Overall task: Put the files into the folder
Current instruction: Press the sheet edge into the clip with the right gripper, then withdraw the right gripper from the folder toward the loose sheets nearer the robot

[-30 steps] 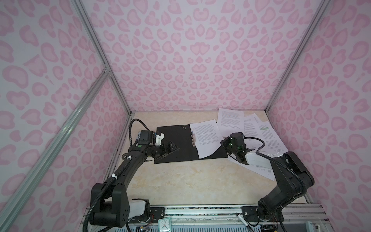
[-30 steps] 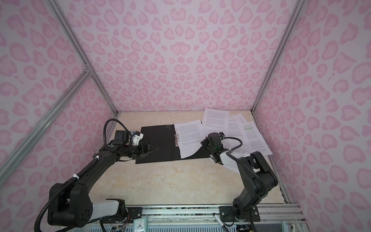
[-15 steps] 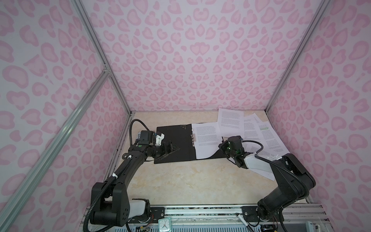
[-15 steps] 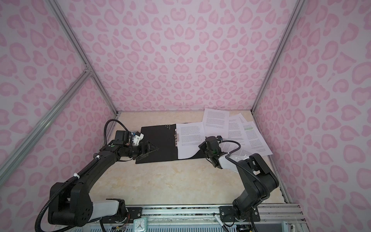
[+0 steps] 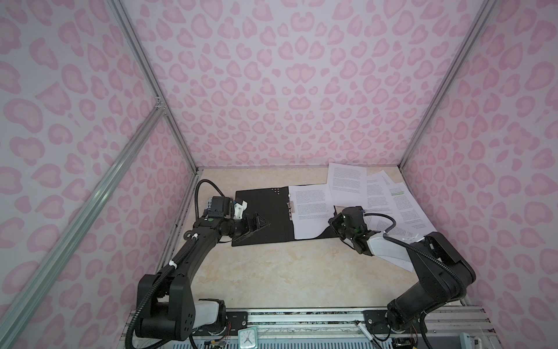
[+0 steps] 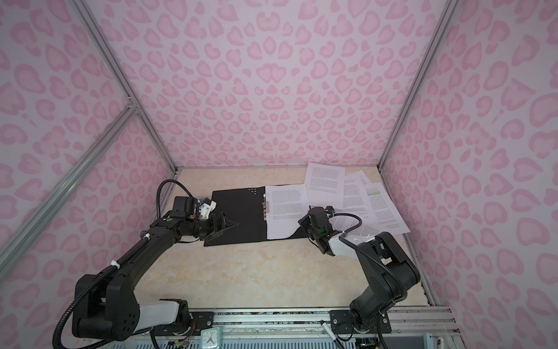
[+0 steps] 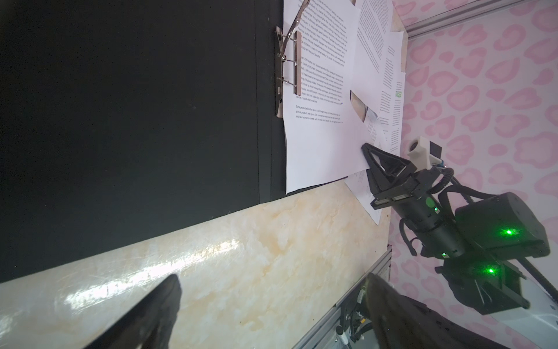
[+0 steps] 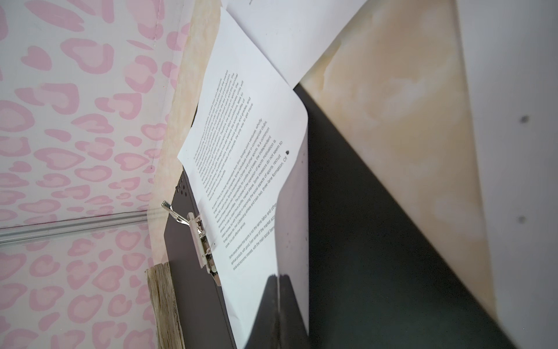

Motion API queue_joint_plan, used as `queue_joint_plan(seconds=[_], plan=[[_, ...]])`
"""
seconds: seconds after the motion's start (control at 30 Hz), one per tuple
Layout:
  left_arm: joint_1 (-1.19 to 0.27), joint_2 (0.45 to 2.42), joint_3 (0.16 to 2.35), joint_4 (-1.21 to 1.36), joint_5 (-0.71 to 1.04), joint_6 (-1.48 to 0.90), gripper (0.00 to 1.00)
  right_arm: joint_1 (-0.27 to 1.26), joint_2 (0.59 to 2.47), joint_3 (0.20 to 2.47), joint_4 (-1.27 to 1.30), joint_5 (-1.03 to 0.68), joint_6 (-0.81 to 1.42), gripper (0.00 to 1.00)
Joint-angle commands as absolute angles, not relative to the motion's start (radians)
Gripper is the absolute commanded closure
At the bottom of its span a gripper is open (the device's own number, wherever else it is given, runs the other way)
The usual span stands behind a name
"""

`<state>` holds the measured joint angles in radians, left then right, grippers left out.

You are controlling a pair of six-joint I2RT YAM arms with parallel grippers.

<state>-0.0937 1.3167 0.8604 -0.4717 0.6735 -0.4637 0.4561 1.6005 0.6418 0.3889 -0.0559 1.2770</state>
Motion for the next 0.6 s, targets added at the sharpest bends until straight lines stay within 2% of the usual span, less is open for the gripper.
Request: queue_joint_plan(seconds=[0.0,0.13,0.23,0.33,0.4,0.57], plan=[[-0.094,1.312,0.857,-0.446,0.687,-0.463,0.03,0.456,1.586,0.634,0.357,-0.025,1.267,0.82],[-0.094,1.308,0.857,-0.446,0.687,-0.463,0.03,0.456,1.554,0.614,0.315,-0.004,1.259,0.5],[-0.093,1.305,0.857,-0.446,0.687,-0.462,0.03,0.445,1.521,0.611,0.249,0.007,1.224,0.34],[-0.094,1.3,0.856,-0.448,0.686,-0.46,0.03,0.397,1.486,0.61,0.164,-0.018,1.167,0.25],[-0.093,1.295,0.856,-0.446,0.683,-0.459,0.03,0.341,1.464,0.613,0.114,-0.064,1.113,0.23],[-0.094,1.299,0.856,-0.44,0.69,-0.463,0.03,0.225,1.442,0.726,-0.116,-0.136,0.862,0.13]])
